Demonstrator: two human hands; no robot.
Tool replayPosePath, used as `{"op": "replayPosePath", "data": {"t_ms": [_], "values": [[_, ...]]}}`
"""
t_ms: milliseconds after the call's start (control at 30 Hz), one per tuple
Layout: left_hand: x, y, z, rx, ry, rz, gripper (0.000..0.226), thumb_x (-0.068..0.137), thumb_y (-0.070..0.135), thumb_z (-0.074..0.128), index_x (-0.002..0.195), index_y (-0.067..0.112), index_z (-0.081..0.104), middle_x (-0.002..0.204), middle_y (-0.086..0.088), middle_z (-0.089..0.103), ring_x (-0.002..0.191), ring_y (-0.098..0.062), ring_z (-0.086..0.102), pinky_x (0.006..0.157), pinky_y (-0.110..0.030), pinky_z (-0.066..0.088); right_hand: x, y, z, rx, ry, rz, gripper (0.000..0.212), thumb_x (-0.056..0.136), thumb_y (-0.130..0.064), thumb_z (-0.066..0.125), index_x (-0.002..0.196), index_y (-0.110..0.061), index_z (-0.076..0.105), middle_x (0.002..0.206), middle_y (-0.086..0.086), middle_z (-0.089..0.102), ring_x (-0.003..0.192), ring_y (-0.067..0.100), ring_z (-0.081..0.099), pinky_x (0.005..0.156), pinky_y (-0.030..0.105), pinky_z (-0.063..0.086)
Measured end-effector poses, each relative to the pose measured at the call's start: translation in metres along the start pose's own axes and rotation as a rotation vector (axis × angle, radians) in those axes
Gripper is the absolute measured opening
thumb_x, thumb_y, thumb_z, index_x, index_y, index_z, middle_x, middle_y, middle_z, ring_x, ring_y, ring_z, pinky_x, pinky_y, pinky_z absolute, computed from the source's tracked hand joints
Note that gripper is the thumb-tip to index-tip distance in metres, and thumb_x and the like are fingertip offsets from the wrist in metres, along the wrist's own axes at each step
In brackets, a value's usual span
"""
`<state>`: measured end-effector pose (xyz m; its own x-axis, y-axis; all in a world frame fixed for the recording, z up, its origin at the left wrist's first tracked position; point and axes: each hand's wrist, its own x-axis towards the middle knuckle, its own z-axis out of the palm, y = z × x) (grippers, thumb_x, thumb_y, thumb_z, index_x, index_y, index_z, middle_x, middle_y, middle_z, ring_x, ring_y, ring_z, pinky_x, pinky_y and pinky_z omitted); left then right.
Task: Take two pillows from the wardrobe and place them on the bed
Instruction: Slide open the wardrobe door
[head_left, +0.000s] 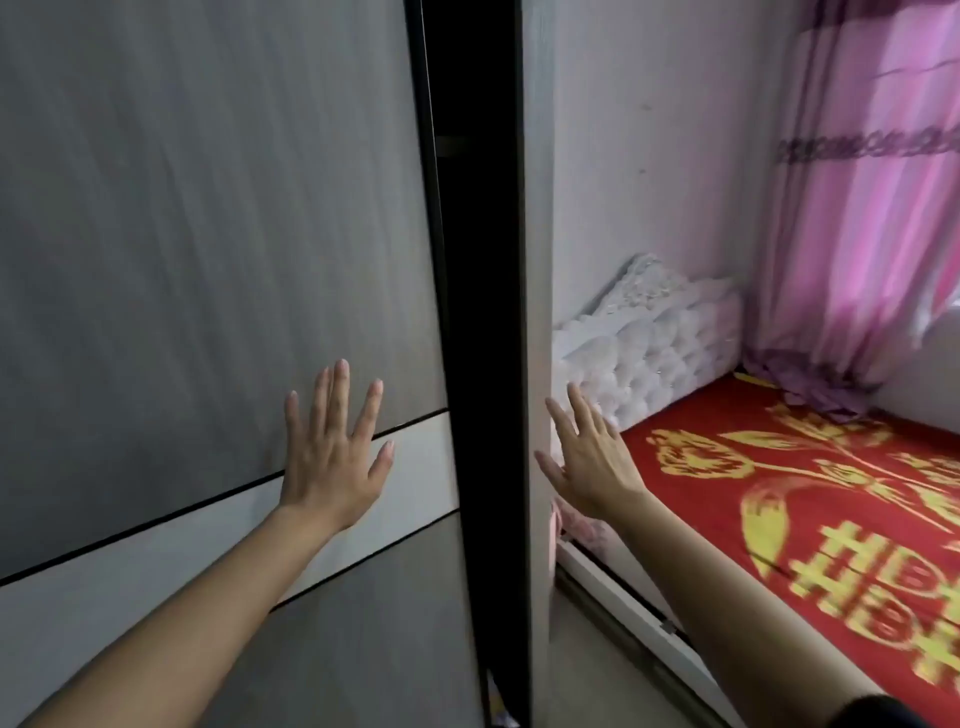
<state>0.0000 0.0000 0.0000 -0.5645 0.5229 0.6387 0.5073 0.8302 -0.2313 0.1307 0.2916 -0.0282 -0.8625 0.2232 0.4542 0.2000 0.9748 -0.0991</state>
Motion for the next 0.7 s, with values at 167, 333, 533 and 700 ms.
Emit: {"op": "replayPosePath", "data": {"t_ms": [167, 333, 533, 700], "values": [[0.023, 0.002, 0.024, 0.112, 0.067, -0.073, 0.072, 0.091, 0.051, 0.033, 0.154, 0.018, 0.020, 0.161, -0.023, 0.000, 0.149, -0.039, 0.004, 0.115, -0.067, 0.008, 0.071, 0.006, 0.032, 0.251, 0.027, -0.130, 0.065, 0.099, -0.047, 0.040, 0.153, -0.018, 0.020, 0.160, 0.010, 0.022, 0.142, 0.028, 0.031, 0.114, 0.044, 0.035], [0.022, -0.016, 0.046, 0.227, 0.106, -0.135, 0.075, 0.091, 0.053, 0.039, 0.154, 0.019, 0.017, 0.161, -0.024, 0.002, 0.150, -0.038, 0.000, 0.116, -0.066, -0.001, 0.116, -0.028, 0.058, 0.734, 0.044, -0.034, 0.070, 0.096, -0.058, 0.040, 0.153, -0.023, 0.019, 0.155, 0.000, 0.031, 0.139, 0.017, 0.034, 0.109, 0.037, 0.038], [0.021, -0.039, 0.077, 0.337, 0.205, -0.056, 0.081, 0.089, 0.066, 0.044, 0.153, 0.021, 0.022, 0.162, -0.018, -0.008, 0.150, -0.036, -0.004, 0.113, -0.070, 0.001, 0.126, -0.081, 0.093, 1.227, -0.401, 0.179, 0.074, 0.098, -0.058, 0.033, 0.155, -0.021, 0.007, 0.159, 0.005, 0.029, 0.144, 0.023, 0.029, 0.106, 0.024, 0.023], [0.020, -0.040, 0.083, 0.330, 0.279, -0.043, 0.086, 0.085, 0.069, 0.048, 0.152, 0.022, 0.020, 0.162, -0.015, -0.010, 0.150, -0.035, -0.004, 0.114, -0.069, 0.002, 0.129, -0.083, 0.104, 1.207, -0.408, 0.190, 0.073, 0.098, -0.058, 0.030, 0.155, -0.020, 0.002, 0.154, 0.012, 0.036, 0.140, 0.028, 0.036, 0.101, 0.025, 0.028]]}}
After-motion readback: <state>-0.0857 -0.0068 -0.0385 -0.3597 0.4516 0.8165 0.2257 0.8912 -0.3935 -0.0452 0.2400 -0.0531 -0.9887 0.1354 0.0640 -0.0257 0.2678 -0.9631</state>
